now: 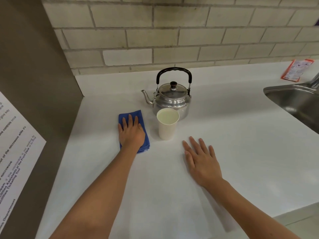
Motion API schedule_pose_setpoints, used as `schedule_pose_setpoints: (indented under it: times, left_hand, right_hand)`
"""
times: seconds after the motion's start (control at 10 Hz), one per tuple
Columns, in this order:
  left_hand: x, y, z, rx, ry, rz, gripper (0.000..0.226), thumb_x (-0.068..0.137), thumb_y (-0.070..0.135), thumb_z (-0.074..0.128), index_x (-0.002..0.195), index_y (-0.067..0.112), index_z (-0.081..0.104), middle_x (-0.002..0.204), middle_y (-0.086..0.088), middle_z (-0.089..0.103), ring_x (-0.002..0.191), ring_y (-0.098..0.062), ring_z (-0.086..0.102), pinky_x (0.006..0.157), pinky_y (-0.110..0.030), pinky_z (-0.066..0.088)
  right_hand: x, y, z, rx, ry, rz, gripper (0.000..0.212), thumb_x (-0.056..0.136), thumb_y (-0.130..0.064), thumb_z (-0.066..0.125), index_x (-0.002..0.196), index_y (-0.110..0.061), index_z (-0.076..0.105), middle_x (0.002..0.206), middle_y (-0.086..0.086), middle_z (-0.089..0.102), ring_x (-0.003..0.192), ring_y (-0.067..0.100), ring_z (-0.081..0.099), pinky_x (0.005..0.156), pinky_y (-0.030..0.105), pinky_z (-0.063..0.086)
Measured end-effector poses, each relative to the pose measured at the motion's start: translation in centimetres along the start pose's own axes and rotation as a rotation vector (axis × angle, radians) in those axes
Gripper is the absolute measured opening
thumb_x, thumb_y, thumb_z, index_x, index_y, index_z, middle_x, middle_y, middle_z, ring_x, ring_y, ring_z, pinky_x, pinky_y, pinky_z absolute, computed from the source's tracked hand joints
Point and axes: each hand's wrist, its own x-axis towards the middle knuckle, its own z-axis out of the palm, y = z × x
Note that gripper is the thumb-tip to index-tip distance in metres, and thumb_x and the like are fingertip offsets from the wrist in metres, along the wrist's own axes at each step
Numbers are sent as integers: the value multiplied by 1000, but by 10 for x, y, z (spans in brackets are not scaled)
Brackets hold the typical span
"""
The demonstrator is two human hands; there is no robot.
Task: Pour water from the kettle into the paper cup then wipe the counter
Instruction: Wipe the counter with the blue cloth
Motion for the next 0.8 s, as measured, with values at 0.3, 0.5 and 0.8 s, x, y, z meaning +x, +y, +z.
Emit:
schedule_pose_setpoints:
  times: [0.3,0.5,0.8]
  left_hand:
    - [13,3,-1,-19,-43,-40,51,99,28,13,149,17,5,160,-6,1,146,-30,0,119,-46,1]
    - [4,2,-12,-42,-105,5,53,100,32,14,149,14,4,159,-11,-2,146,-32,-3,119,-45,1]
    - [-56,-2,-14,11,-262,-5,55,99,35,12,147,20,-11,158,-7,-17,145,-28,-15,117,-48,3]
  right_hand:
    - [0,1,1,11,-8,-1,50,98,-43,10,148,-40,8,160,-13,2,148,16,-6,119,40,-3]
    - [-1,-1,-3,22,-31,4,49,99,-41,12,149,-39,10,160,-12,3,148,17,-6,119,41,-2]
    - [6,-5,-36,97,-137,13,48,101,-39,15,148,-31,20,159,-5,16,147,20,9,118,42,8]
